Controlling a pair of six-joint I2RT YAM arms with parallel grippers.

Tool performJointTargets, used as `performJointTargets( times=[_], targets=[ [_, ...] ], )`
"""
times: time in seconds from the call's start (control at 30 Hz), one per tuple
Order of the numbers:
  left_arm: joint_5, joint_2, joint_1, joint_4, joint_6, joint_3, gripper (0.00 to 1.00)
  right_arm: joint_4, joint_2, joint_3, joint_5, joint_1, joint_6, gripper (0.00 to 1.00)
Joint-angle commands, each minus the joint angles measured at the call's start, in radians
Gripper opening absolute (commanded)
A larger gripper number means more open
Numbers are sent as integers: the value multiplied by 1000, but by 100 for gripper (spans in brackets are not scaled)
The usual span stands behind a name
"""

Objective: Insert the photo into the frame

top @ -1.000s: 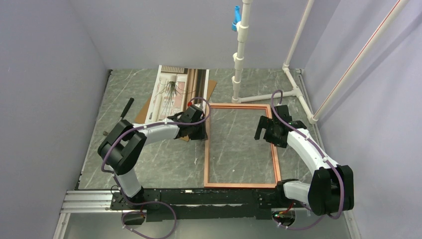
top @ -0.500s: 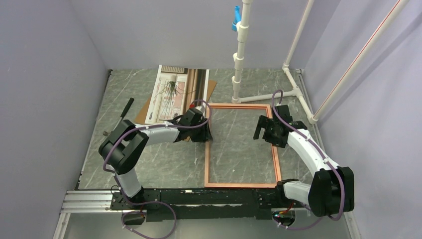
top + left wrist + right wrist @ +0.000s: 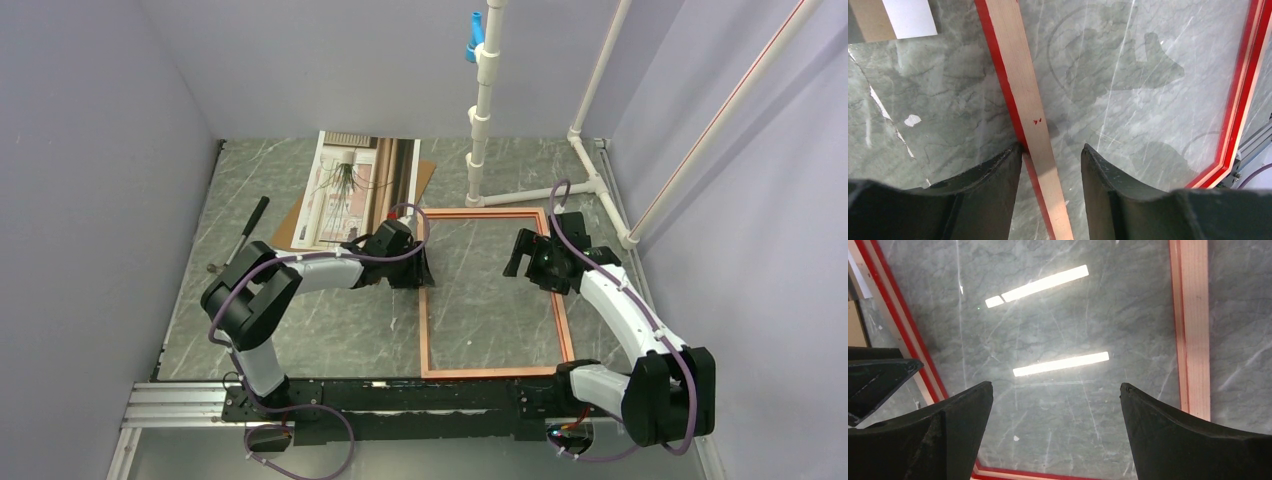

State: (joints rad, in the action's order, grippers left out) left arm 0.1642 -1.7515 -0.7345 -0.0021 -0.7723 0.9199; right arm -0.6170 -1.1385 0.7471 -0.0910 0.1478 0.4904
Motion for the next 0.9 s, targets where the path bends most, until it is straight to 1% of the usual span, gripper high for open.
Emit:
performJointTargets(
  times=[0.0, 0.1, 0.23, 0.37, 0.43, 0.5, 0.57, 0.67, 0.83, 0.87],
  targets=[
    [16, 18, -4, 17, 2, -21, 54, 43, 22, 4, -40, 16, 3, 100],
    [19, 53, 6, 60, 4, -53, 60, 57, 29, 5, -52, 37, 5, 100],
    [45, 130, 51, 122, 29, -110, 65, 81, 24, 13, -60, 84, 27, 100],
    [105, 232, 136, 210, 38, -191, 70, 125, -12, 34, -71, 148, 64, 100],
    [136, 283, 189, 275, 33, -249, 74, 140, -52, 63, -69, 201, 81, 100],
    [160, 332, 233, 304, 36, -284, 76, 140, -98, 106, -64, 251, 94, 100],
    [167, 377, 273, 299, 48, -304, 79, 150, -147, 153, -59, 302, 107, 100],
    [159, 427, 339, 242, 75, -310, 82, 181, -219, 225, -51, 366, 129, 100],
    [146, 479, 473, 133, 133, -305, 83, 230, -381, 372, -50, 462, 156, 99],
    [135, 485, 503, 108, 147, -300, 83, 238, -433, 407, -57, 482, 161, 99]
  ],
)
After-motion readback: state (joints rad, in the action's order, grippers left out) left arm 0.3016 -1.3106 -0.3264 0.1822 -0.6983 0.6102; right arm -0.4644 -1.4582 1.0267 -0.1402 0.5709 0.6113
